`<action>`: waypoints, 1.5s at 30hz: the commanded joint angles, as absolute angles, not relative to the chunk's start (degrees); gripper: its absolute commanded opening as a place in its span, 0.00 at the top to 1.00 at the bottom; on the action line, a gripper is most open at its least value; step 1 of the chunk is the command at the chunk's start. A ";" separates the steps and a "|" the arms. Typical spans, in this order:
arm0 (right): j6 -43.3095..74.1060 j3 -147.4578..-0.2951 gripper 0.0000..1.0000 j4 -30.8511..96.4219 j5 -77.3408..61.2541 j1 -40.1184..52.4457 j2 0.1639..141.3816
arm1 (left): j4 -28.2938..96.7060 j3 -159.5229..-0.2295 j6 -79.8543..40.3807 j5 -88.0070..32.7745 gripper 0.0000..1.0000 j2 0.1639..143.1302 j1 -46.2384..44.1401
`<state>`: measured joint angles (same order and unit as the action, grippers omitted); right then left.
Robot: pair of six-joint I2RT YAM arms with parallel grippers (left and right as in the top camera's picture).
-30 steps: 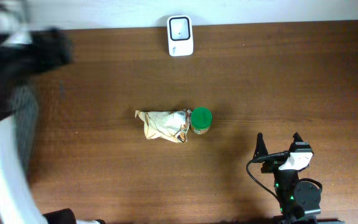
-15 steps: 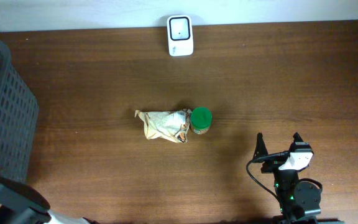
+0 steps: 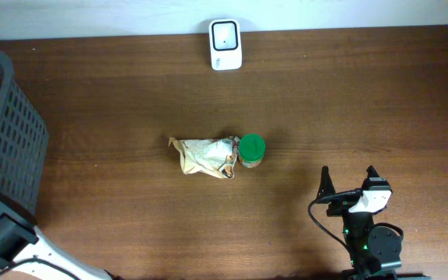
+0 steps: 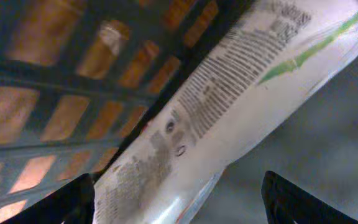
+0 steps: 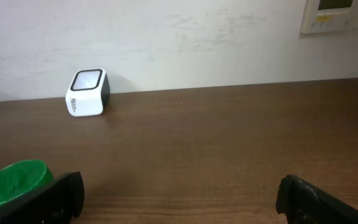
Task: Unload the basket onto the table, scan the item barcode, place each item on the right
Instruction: 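Grasp the white tube in the basket and lay it left of the bag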
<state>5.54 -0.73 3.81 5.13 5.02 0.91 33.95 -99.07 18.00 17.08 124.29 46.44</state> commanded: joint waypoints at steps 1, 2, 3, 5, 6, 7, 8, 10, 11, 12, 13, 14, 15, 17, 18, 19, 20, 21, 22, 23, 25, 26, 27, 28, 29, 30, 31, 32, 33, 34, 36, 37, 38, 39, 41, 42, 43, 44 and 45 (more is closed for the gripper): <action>5.32 -0.32 0.02 4.05 5.82 4.86 0.51 | 33.21 -98.91 20.32 16.73 0.27 127.07 46.57; 5.32 -0.32 0.02 4.05 5.82 4.86 0.51 | 33.12 -98.91 20.32 16.73 0.30 127.48 46.57; 5.32 -0.32 0.02 4.05 5.82 4.86 0.51 | 32.75 -98.91 20.32 16.73 0.36 128.31 46.57; 5.32 -0.32 0.02 4.05 5.82 4.86 0.51 | 32.58 -98.91 20.29 16.71 0.44 129.95 46.57; 5.32 -0.32 0.02 4.05 5.82 4.86 0.51 | 32.64 -98.91 20.29 16.71 0.44 130.54 46.57; 5.32 -0.32 0.02 4.05 5.82 4.86 0.51 | 32.67 -98.91 20.29 16.71 0.50 130.74 46.57; 5.32 -0.32 0.02 4.08 5.82 4.86 0.51 | 32.60 -98.91 20.29 16.75 0.64 130.74 46.57; 5.32 -0.32 0.02 4.05 5.82 4.86 0.51 | 32.62 -98.94 20.29 16.95 0.82 130.72 46.57; 5.32 -0.32 0.02 4.08 5.82 4.86 0.51 | 33.04 -98.94 20.29 16.97 0.91 130.58 46.50; 5.32 -0.32 0.02 4.05 5.82 4.86 0.51 | 33.58 -99.04 20.29 16.97 0.98 130.21 46.39; 5.32 -0.32 0.02 4.05 5.82 4.86 0.51 | 34.17 -99.37 20.29 16.99 0.99 129.78 46.26; 5.32 -0.32 0.02 4.05 5.82 4.86 0.51 | 35.05 -100.27 20.29 16.97 1.00 128.79 46.00; 5.32 -0.32 0.02 4.05 5.82 4.86 0.51 | 35.48 -101.03 20.27 17.37 1.00 127.39 45.74; 5.32 -0.32 0.02 4.05 5.82 4.86 0.51 | 35.55 -101.23 20.27 17.41 1.00 123.44 45.15; 5.32 -0.32 0.02 4.05 5.82 4.86 0.51 | 35.62 -101.23 20.27 17.39 1.00 121.21 44.73; 5.32 -0.32 0.02 4.05 5.82 4.86 0.51 | 35.81 -101.23 20.27 17.39 1.00 118.34 44.07; 5.32 -0.32 0.02 4.05 5.82 4.86 0.51 | 36.23 -101.23 20.25 17.37 1.00 115.68 43.46; 5.32 -0.32 0.02 4.05 5.82 4.86 0.51 | 36.71 -101.23 20.25 17.37 1.00 112.62 42.76; 5.32 -0.32 0.02 4.05 5.82 4.86 0.51 | 37.17 -101.23 20.21 17.37 1.00 109.95 42.24; 5.32 -0.32 0.02 4.05 5.82 4.86 0.51 | 37.58 -101.23 19.77 17.39 1.00 107.33 41.76; 5.32 -0.32 0.02 4.05 5.82 4.86 0.51 | 37.82 -101.23 15.27 17.34 1.00 101.43 41.34; 5.32 -0.32 0.02 4.08 5.82 4.86 0.51 | 37.93 -101.23 11.29 17.34 1.00 97.12 41.34; 5.32 -0.32 0.01 4.05 5.82 4.86 0.51 | 38.57 -101.23 8.40 17.34 1.00 92.75 40.60; 5.32 -0.32 0.02 4.05 5.82 4.86 0.51 | 40.05 -101.23 6.83 17.34 1.00 89.93 39.46; 5.32 -0.32 0.02 4.05 5.82 4.86 0.51 | 41.60 -101.23 6.59 17.37 1.00 87.22 37.91; 5.32 -0.32 0.02 4.05 5.82 4.86 0.51 | 42.41 -101.23 6.59 17.37 1.00 84.79 36.14; 5.32 -0.32 0.02 4.05 5.82 4.86 0.51 | 43.18 -101.23 5.26 17.34 1.00 81.43 33.26; 5.32 -0.32 0.02 4.05 5.82 4.86 0.51 | 44.95 -101.23 0.60 16.86 1.00 78.61 29.85; 5.32 -0.32 0.02 4.05 5.82 4.86 0.51 | 49.19 -101.23 -3.14 12.08 1.00 75.85 24.71; 5.32 -0.32 0.02 4.05 5.82 4.86 0.51 | 52.53 -101.21 -4.89 8.73 1.00 74.94 21.12; 5.32 -0.32 0.02 4.05 5.82 4.86 0.51 | 62.39 -100.53 -10.59 5.06 1.00 75.83 11.90; 5.32 -0.32 0.02 4.05 5.82 4.86 0.51 | 66.13 -99.44 -12.58 5.08 1.00 77.03 8.14; 5.32 -0.32 0.02 4.05 5.82 4.86 0.51 | 68.34 -98.00 -12.82 5.13 1.00 78.37 4.93; 5.32 -0.32 0.02 4.05 5.82 4.86 0.51 | 69.84 -95.74 -12.84 5.04 1.00 80.12 1.56; 5.32 -0.32 0.02 4.05 5.82 4.86 0.51 | 68.51 -87.48 -13.65 4.93 1.00 84.53 -5.93; 5.32 -0.32 0.02 4.05 5.82 4.86 0.51 | 66.15 -82.76 -17.15 5.85 1.00 87.85 -8.64; 5.32 -0.32 0.02 4.05 5.82 4.86 0.51 | 65.14 -81.21 -18.50 5.89 1.00 89.45 -9.06; 5.32 -0.32 0.02 4.05 5.82 4.86 0.51 | 63.92 -79.40 -20.03 6.39 1.00 91.37 -9.10; 5.32 -0.32 0.02 4.05 5.82 4.86 0.51 | 62.19 -76.99 -22.94 8.51 1.00 94.35 -9.10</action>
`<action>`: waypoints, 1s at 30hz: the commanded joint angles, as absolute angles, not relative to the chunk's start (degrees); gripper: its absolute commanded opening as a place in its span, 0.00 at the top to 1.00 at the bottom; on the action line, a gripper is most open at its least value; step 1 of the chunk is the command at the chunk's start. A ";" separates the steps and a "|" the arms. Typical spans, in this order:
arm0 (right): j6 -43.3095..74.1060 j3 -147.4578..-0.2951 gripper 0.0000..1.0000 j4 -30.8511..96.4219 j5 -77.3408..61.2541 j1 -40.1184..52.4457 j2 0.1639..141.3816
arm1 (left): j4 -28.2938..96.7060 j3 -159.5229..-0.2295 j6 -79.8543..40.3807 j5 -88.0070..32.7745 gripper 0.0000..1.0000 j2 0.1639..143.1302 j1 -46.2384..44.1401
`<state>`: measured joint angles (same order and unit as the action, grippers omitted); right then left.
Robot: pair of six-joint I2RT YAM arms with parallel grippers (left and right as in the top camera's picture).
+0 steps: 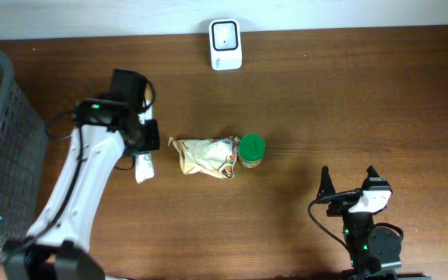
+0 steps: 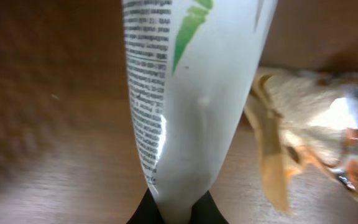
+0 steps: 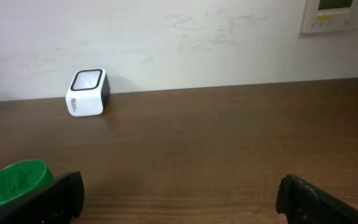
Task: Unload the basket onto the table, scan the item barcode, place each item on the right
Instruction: 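Grasp the white tube in the basket and lay it left of the bag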
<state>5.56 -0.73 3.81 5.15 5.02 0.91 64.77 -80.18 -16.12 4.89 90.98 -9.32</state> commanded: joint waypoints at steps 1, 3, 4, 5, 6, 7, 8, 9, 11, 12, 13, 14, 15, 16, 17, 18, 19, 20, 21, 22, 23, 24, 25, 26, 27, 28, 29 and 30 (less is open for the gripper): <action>5.32 -0.32 0.02 4.05 5.82 4.86 0.51 | 60.49 -75.46 -24.16 8.80 1.00 96.29 -9.10; 5.32 -0.32 0.02 4.05 5.82 4.86 0.51 | 57.06 -73.14 -26.30 7.49 1.00 100.71 -9.10; 5.32 -0.32 0.02 4.08 5.82 4.86 0.51 | 55.81 -72.62 -26.30 5.91 1.00 102.06 -9.13; 5.32 -0.32 0.02 4.05 5.82 4.86 0.51 | 54.65 -72.12 -26.30 4.54 1.00 103.26 -9.23; 5.32 -0.32 0.02 4.05 5.82 4.86 0.51 | 53.52 -71.85 -26.30 3.22 1.00 104.81 -9.74; 5.32 -0.32 0.02 4.05 5.82 4.86 0.51 | 52.69 -71.79 -26.30 2.59 1.00 105.73 -10.26; 5.32 -0.32 0.02 4.05 5.82 4.86 0.51 | 51.59 -71.79 -26.30 1.78 1.00 106.65 -11.18; 5.32 -0.32 0.02 4.05 5.82 4.86 0.51 | 50.94 -71.79 -26.30 1.21 0.99 106.91 -11.90; 5.32 -0.32 0.02 4.05 5.82 4.84 0.51 | 50.19 -71.79 -26.30 1.02 0.55 107.04 -13.39; 5.32 -0.32 0.02 4.05 5.82 4.86 0.51 | 50.17 -71.81 -26.28 1.06 0.12 107.04 -13.76; 5.32 -0.32 0.02 4.05 5.82 4.86 0.51 | 50.19 -71.83 -26.04 1.06 0.01 107.04 -13.76; 5.32 -0.32 0.02 4.05 5.82 4.86 0.51 | 50.72 -72.18 -26.04 1.15 0.01 106.87 -13.52; 5.32 -0.32 0.02 4.05 5.82 4.84 0.51 | 51.77 -73.30 -26.02 1.21 0.01 106.37 -13.04; 5.32 -0.32 0.02 4.05 5.82 4.86 0.51 | 53.39 -75.18 -25.78 1.19 0.01 105.30 -12.36; 5.32 -0.32 0.02 4.05 5.82 4.86 0.51 | 56.14 -78.19 -24.84 1.17 0.01 103.83 -11.51; 5.32 -0.32 0.02 4.05 5.82 4.86 0.51 | 59.37 -81.97 -24.08 1.19 0.01 102.41 -10.59; 5.32 -0.32 0.02 4.05 5.82 4.86 0.51 | 63.05 -86.61 -23.92 1.19 0.01 100.84 -9.54; 5.32 -0.32 0.02 4.05 5.82 4.86 0.51 | 66.32 -91.18 -23.94 0.86 0.01 99.53 -8.60; 5.32 -0.32 0.02 4.05 5.82 4.84 0.51 | 68.95 -94.83 -23.94 0.54 0.01 98.63 -7.84; 5.32 -0.32 0.02 4.05 5.82 4.86 0.51 | 73.71 -102.17 -23.94 0.21 0.01 97.10 -6.20; 5.32 -0.32 0.02 4.05 5.82 4.86 0.51 | 77.84 -109.14 -23.14 0.14 0.01 95.88 -4.38; 5.32 -0.32 0.02 4.08 5.82 4.86 0.51 | 80.38 -114.63 -19.44 0.19 0.01 95.04 -2.66; 5.32 -0.32 0.02 4.05 5.82 4.86 0.51 | 81.58 -117.99 -18.11 0.27 0.01 94.56 -1.41; 5.32 -0.32 0.02 4.05 5.82 4.86 0.51 | 83.20 -123.50 -18.11 0.36 0.01 93.65 1.37; 5.32 -0.32 0.02 4.05 5.82 4.84 0.51 | 83.92 -128.64 -18.11 0.38 0.00 92.75 4.86; 5.32 -0.32 0.02 4.05 5.82 4.86 0.51 | 84.07 -132.49 -18.11 0.36 0.00 92.12 8.64; 5.32 -0.32 0.02 4.05 5.82 4.86 0.51 | 84.14 -136.03 -18.11 0.36 0.00 91.77 13.15; 5.32 -0.32 0.02 4.05 5.82 4.86 0.51 | 84.49 -138.76 -18.11 0.34 0.00 91.57 18.65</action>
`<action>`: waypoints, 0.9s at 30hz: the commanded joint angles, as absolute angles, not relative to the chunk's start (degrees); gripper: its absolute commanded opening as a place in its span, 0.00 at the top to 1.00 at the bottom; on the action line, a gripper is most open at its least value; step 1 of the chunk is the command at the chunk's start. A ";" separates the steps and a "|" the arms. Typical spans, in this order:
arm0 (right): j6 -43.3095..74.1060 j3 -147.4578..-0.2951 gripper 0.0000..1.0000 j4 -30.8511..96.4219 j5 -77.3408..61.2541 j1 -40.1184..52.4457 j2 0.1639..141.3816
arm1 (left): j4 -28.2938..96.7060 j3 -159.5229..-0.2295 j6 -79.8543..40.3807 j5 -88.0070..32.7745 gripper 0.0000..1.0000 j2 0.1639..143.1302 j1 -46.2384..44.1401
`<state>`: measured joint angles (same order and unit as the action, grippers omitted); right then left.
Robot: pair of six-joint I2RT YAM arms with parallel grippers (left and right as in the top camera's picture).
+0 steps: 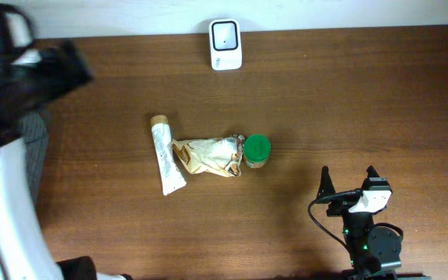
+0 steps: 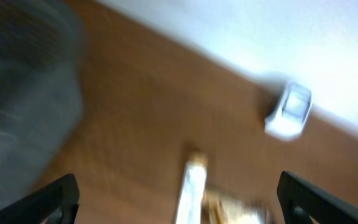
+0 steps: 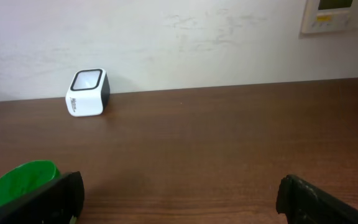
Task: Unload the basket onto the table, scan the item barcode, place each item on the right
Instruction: 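Grasp the white tube in the basket and lay it left of the bag, then grasp the orange Kleenex pack and place it right of the jar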
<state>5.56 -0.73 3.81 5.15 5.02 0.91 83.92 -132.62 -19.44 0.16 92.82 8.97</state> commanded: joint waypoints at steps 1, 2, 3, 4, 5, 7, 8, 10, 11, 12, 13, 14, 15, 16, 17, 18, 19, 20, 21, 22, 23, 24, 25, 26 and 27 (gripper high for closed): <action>5.32 -0.32 0.02 4.05 5.82 4.86 0.51 | 84.97 -139.44 -18.15 -0.23 0.01 91.53 21.89; 5.32 -0.32 0.02 4.05 5.82 4.86 0.51 | 85.38 -139.44 -18.44 -0.54 0.02 91.48 24.93; 5.32 -0.32 0.02 4.05 5.82 4.86 0.51 | 85.84 -139.28 -18.59 -0.51 0.04 91.94 27.68; 5.32 -0.32 0.02 4.05 5.82 4.86 0.51 | 85.84 -138.87 -18.72 -0.49 0.07 92.31 29.58; 5.32 -0.32 0.02 4.05 5.82 4.84 0.51 | 85.84 -138.43 -20.08 -0.25 0.08 92.82 31.20; 5.32 -0.32 0.02 4.05 5.82 4.86 0.51 | 86.43 -137.82 -21.91 3.55 0.11 94.50 34.59; 5.32 -0.32 0.02 4.05 5.82 4.86 0.51 | 87.85 -137.82 -23.79 6.98 0.11 95.70 36.62; 5.32 -0.32 0.02 4.05 5.82 4.86 0.51 | 89.80 -137.82 -23.77 7.77 0.09 98.41 41.06; 5.32 -0.32 0.02 4.05 5.82 4.86 0.51 | 90.87 -137.82 -23.75 7.77 0.08 99.85 43.00; 5.32 -0.32 0.02 4.05 5.82 4.86 0.51 | 92.49 -137.82 -23.68 7.81 0.08 102.54 45.58; 5.32 -0.32 0.02 4.05 5.82 4.86 0.51 | 93.17 -137.82 -22.76 7.81 0.09 104.44 46.85; 5.32 -0.32 0.02 4.05 5.82 4.86 0.51 | 93.58 -137.82 -20.84 8.01 0.10 106.52 47.77; 5.32 -0.32 0.02 4.05 5.82 4.86 0.51 | 94.04 -137.82 -19.40 9.61 0.13 108.99 48.36; 5.32 -0.32 0.02 4.05 5.82 4.86 0.51 | 94.17 -137.58 -19.40 12.23 0.13 111.37 48.45; 5.32 -0.32 0.02 4.05 5.82 4.86 0.51 | 93.73 -137.10 -19.42 12.95 0.14 113.45 48.45; 5.32 -0.32 0.02 4.05 5.82 4.86 0.51 | 92.58 -135.87 -19.40 12.99 0.14 115.20 48.45; 5.32 -0.32 0.02 4.05 5.82 4.86 0.51 | 91.59 -134.82 -19.38 13.61 0.15 116.49 48.53; 5.32 -0.32 0.01 4.05 5.82 4.86 0.51 | 89.56 -132.66 -18.13 15.09 0.15 117.99 48.62; 5.32 -0.32 0.02 4.05 5.82 4.86 0.51 | 88.01 -130.72 -17.61 15.57 0.16 118.32 48.75; 5.32 -0.32 0.02 4.05 5.82 4.86 0.51 | 84.38 -126.39 -16.69 15.90 0.16 118.37 49.25; 5.32 -0.32 0.02 4.05 5.82 4.86 0.51 | 81.19 -122.76 -14.79 15.88 0.16 118.39 49.84; 5.32 -0.32 0.02 4.08 5.82 4.86 0.51 | 79.37 -120.90 -13.45 15.62 0.16 118.39 50.19; 5.32 -0.32 0.02 4.05 5.82 4.86 0.51 | 72.90 -115.24 -5.74 11.60 0.14 118.41 51.00; 5.32 -0.32 0.02 4.05 5.82 4.86 0.51 | 68.71 -111.79 -1.48 9.56 0.13 118.41 51.18; 5.32 -0.32 0.02 4.05 5.82 4.86 0.51 | 64.79 -108.53 1.06 9.21 0.14 118.41 51.18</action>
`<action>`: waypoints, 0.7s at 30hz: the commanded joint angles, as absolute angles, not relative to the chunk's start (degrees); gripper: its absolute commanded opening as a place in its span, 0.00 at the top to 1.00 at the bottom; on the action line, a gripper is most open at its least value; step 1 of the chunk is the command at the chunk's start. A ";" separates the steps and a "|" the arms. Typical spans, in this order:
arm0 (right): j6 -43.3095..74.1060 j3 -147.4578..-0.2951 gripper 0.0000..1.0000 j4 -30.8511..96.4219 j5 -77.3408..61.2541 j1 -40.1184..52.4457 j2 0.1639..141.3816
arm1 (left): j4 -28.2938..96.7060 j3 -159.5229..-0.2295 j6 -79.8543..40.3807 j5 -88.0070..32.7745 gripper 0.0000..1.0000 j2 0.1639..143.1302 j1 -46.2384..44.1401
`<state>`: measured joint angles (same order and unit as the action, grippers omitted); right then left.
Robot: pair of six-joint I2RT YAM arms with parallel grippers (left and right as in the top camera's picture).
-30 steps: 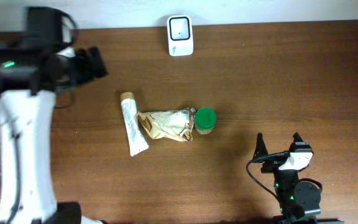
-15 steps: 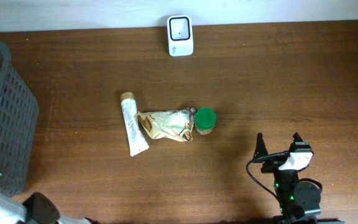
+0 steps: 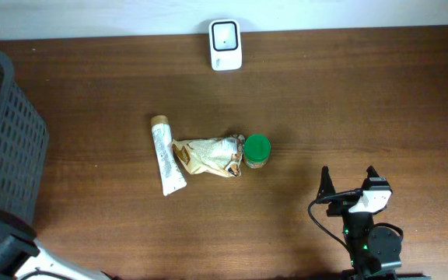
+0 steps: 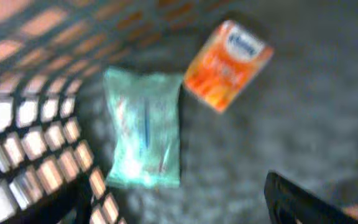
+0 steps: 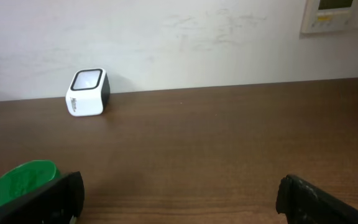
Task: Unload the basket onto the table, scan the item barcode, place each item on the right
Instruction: 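Grasp the orange Kleenex pack and place it right of the jar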
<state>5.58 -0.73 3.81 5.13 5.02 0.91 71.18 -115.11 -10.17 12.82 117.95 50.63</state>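
The white scanner [image 3: 225,34] stands at the table's far edge and also shows in the right wrist view as the scanner [image 5: 87,93]. A white tube [image 3: 166,163] lies on the table beside a crumpled bag [image 3: 206,155] and a green-lidded jar [image 3: 255,150]. My left gripper [image 4: 179,205] is open inside the grey basket [image 3: 10,132], above a teal packet [image 4: 145,127] and an orange box [image 4: 229,65]. The overhead view hides that gripper. My right gripper [image 5: 179,199] rests open at the near right, holding nothing.
The basket's mesh wall [image 4: 36,155] rises close on the left of my left gripper. The left arm's base [image 3: 2,249] sits at the near left corner. The green lid [image 5: 17,182] shows low left in the right wrist view.
My left gripper was raised over the table's left side, looking at the tube and scanner. Now it is down inside the basket over the packet and box. Table items have not moved.
My left gripper stood around the white tube in the basket. Then it was shut on the tube over the table, next to the crumpled bag. Then the tube lay on the table and the gripper was open and raised. Now it is open in the basket again.
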 commanded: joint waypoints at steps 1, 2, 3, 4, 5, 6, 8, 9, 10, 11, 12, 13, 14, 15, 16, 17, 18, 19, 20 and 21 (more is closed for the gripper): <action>5.32 -0.32 0.02 4.05 5.82 4.86 0.51 | 61.65 -106.10 2.98 9.21 0.16 118.41 51.18; 5.32 -0.32 0.02 4.05 5.82 4.86 0.51 | 57.78 -103.70 4.93 9.23 0.23 118.41 51.18; 5.32 -0.32 0.02 4.05 5.82 4.86 0.51 | 55.42 -102.37 5.85 9.23 0.25 118.41 51.18; 5.32 -0.32 0.02 4.05 5.82 4.86 0.51 | 53.32 -101.14 6.39 9.26 0.28 118.41 51.18; 5.32 -0.32 0.02 4.05 5.82 4.86 0.51 | 51.86 -100.22 6.37 9.23 0.32 118.41 51.18; 5.32 -0.32 0.02 4.05 5.82 4.86 0.51 | 50.35 -99.29 6.37 9.23 0.35 118.41 51.18; 5.32 -0.32 0.02 4.05 5.82 4.86 0.51 | 46.94 -97.06 6.87 9.23 0.41 118.41 51.18; 5.32 -0.32 0.02 4.05 5.82 4.86 0.51 | 45.91 -96.38 7.40 9.23 0.43 118.41 51.18; 5.32 -0.32 0.02 4.05 5.82 4.86 0.51 | 44.62 -95.61 7.42 9.23 0.45 118.41 51.18; 5.32 -0.32 0.02 4.08 5.82 4.86 0.51 | 43.35 -94.85 7.42 9.23 0.47 118.41 51.18; 5.32 -0.32 0.02 4.05 5.82 4.86 0.51 | 42.48 -94.28 7.42 9.23 0.47 118.41 51.18; 5.32 -0.32 0.02 4.05 5.82 4.86 0.51 | 40.71 -92.99 7.44 9.23 0.46 118.41 51.18; 5.32 -0.32 0.02 4.05 5.82 4.86 0.51 | 39.64 -92.18 7.44 9.23 0.47 118.52 51.18; 5.32 -0.32 0.02 4.05 5.82 4.86 0.51 | 39.20 -91.85 7.44 9.23 0.48 118.78 51.18; 5.32 -0.32 0.02 4.05 5.82 4.86 0.51 | 38.96 -91.85 7.46 9.23 0.48 119.96 51.18; 5.32 -0.32 0.02 4.05 5.82 4.86 0.51 | 38.96 -91.85 7.68 9.21 0.48 121.14 51.18; 5.32 -0.32 0.02 4.05 5.82 4.86 0.51 | 39.03 -91.85 8.43 9.23 0.51 122.37 51.16; 5.32 -0.32 0.02 4.05 5.82 4.86 0.51 | 38.96 -91.85 8.97 9.26 0.60 122.89 51.11; 5.32 -0.32 0.02 4.05 5.82 4.86 0.51 | 38.13 -91.85 8.97 9.26 0.69 123.00 51.11; 5.32 -0.32 0.02 4.05 5.82 4.86 0.51 | 37.08 -91.88 8.95 9.41 0.70 123.00 51.11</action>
<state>5.54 -0.73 3.81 5.13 5.02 0.91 38.89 -92.12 8.08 9.65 122.26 51.13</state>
